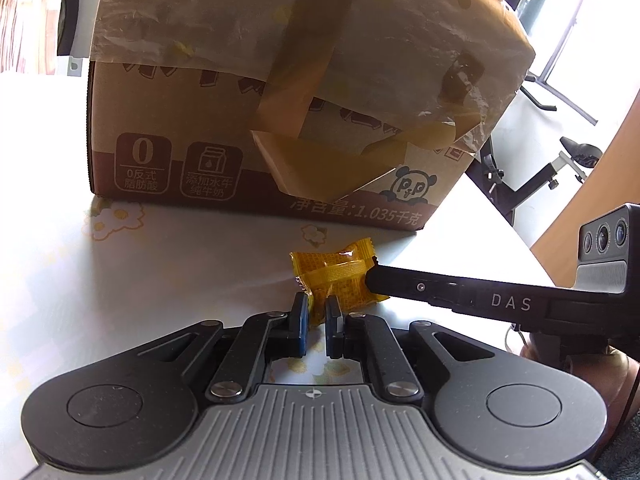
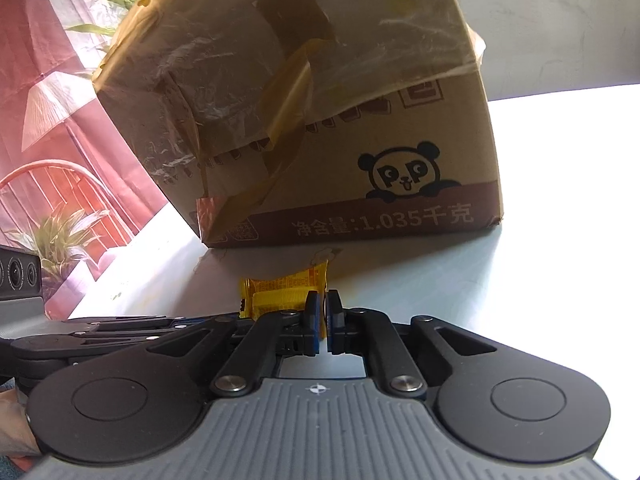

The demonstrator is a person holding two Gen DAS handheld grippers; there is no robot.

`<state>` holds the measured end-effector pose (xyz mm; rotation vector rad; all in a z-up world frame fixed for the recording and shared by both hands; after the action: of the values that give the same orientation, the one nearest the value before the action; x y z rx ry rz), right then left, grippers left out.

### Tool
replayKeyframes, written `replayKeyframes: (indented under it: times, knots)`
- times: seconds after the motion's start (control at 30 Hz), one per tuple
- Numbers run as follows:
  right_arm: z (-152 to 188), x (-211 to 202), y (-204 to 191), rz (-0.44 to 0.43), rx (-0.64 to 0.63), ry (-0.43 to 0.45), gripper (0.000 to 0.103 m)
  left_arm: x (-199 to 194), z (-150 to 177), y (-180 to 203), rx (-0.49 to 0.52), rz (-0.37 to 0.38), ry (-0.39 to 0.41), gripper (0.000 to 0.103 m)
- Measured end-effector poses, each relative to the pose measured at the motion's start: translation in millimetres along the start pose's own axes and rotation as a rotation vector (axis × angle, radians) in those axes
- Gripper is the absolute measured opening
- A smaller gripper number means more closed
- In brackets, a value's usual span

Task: Organize snacks
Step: 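Carry the yellow packet over the box and open the left gripper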

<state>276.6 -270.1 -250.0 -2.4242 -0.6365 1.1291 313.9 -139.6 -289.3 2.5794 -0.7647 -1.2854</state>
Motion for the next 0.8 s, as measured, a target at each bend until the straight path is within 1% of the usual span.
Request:
replayKeyframes:
  times: [0.1, 0.2, 0.37, 0.5, 0.57, 0.67, 0.73, 0.8]
  knots:
    - [-0.2, -2.7, 5.1, -0.008, 0.018, 0.009, 0.008, 0.5, 0.8, -1.3, -0.005, 0.008, 0.002, 0.01]
    - [0.0, -1.8, 1.8, 0.004, 0.004, 0.006, 0.008, 0.3, 1.3, -1.7, -0.004, 0.006, 0.003, 0.01]
    - [-0.9, -3.0, -9.0, 0.033, -0.045, 0.021, 0.002, -4.0, 0.3, -1.5, -0.012, 0.003, -0.014, 0.009]
    - [3.2, -17.1, -22.9, 0.065, -0.076, 0.061, 0.001, -22.0, -4.2, 4.9, 0.01, 0.018, 0.019, 0.009]
    - [6.9, -31.8, -29.9, 0.059, -0.058, 0.101, 0.001, -35.5, -9.8, 14.2, 0.041, 0.033, 0.048, 0.009]
    - [4.7, -58.6, -38.0, 0.069, -0.052, 0.182, 0.001, -57.2, -23.7, 36.0, 0.137, 0.06, 0.108, 0.009]
    - [-2.9, -80.8, -40.1, 0.074, -0.031, 0.245, 0.001, -70.9, -37.4, 50.7, 0.195, 0.076, 0.152, 0.009]
    - [-15.2, -99.3, -44.4, 0.089, -0.043, 0.296, 0.001, -82.3, -53.9, 61.7, 0.231, 0.09, 0.193, 0.009]
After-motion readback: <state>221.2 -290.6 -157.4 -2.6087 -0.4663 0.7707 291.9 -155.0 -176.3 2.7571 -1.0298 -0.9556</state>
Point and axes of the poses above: each gripper's, at about its wrist camera, not at the fingertips, and x roughly the way its jaws point, y to its right, z to its underside, the point moved 6 cm from there along x, roughly the way its jaws point, and after that the axes turned 7 degrees about -y, right-handed, at the moved point
